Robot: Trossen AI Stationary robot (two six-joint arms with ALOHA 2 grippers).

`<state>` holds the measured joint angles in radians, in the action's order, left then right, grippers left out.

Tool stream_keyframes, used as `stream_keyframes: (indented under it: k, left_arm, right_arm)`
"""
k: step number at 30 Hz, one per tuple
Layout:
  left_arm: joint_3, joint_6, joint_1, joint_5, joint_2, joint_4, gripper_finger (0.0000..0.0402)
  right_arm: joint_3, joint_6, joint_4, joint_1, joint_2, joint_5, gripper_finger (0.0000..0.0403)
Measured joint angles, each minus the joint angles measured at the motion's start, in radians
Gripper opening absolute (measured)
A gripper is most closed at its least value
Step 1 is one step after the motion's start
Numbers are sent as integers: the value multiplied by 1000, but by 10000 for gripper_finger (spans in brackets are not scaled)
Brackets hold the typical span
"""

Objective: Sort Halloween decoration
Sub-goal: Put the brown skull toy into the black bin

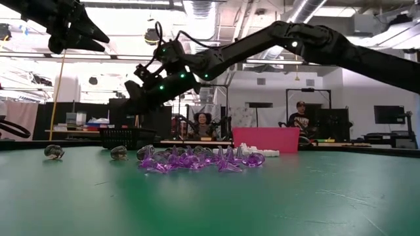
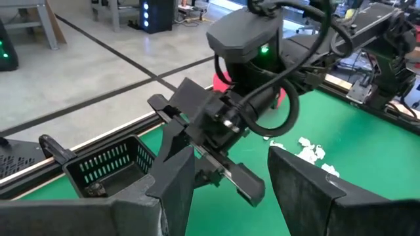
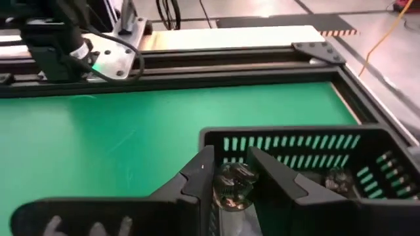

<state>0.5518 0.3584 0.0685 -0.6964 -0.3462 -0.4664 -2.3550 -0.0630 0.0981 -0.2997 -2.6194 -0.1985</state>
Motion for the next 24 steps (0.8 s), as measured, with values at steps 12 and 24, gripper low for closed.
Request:
stream_keyframes:
  k: [12,24]
  left_arm:
    - [0,0,0,0,0,-15,183]
    - [0,0,0,1,0,-23,183]
  right_arm:
    - [0,36,66,-24,5,-47,210]
    - [-2,-124,465,-49,238,-399,165]
